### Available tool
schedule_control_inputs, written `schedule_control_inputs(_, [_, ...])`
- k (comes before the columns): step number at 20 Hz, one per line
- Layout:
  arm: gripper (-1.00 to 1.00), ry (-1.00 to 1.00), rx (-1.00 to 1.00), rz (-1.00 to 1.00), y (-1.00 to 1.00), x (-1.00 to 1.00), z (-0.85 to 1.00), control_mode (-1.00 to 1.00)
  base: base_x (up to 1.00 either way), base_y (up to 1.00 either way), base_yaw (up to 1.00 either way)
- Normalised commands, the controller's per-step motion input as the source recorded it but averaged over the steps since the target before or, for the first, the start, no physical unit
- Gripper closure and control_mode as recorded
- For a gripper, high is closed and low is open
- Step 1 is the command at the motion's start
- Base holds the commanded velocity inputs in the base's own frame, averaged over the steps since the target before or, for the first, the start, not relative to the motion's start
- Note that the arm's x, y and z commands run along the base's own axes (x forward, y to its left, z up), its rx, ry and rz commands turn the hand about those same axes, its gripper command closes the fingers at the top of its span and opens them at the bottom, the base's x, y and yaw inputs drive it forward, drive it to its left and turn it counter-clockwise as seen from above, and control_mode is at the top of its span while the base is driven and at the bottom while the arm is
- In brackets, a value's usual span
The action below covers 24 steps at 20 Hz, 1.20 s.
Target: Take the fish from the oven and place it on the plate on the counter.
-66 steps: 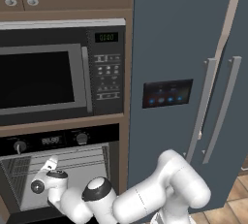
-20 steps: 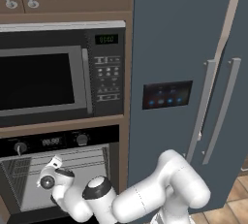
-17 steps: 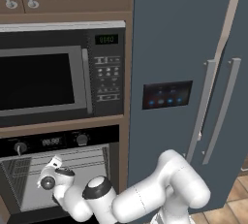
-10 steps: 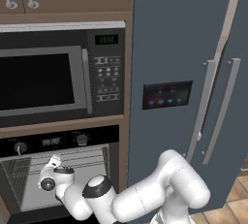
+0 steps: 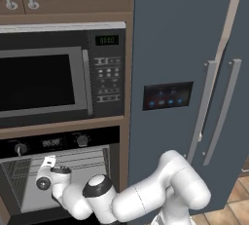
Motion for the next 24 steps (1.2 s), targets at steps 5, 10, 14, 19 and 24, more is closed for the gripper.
schedule_control_inputs(5, [1.00, -0.05, 0.01, -0.04, 0.00, -0.03, -0.96, -1.00, 0.00, 0.00, 0.00])
schedule_control_inputs(10, [1.00, 0.00, 0.00, -0.04, 0.00, -0.13, -1.00, -1.00, 0.00, 0.00, 0.00])
schedule_control_inputs(14, [1.00, 0.00, 0.00, -0.04, 0.00, -0.26, -1.00, -1.00, 0.00, 0.00, 0.00])
schedule_control_inputs(19, [1.00, -0.07, 0.00, -0.01, 0.00, -0.09, -1.00, -1.00, 0.00, 0.00, 0.00])
schedule_control_inputs(24, [1.00, -0.22, 0.00, 0.00, 0.00, -0.01, -1.00, -1.00, 0.00, 0.00, 0.00])
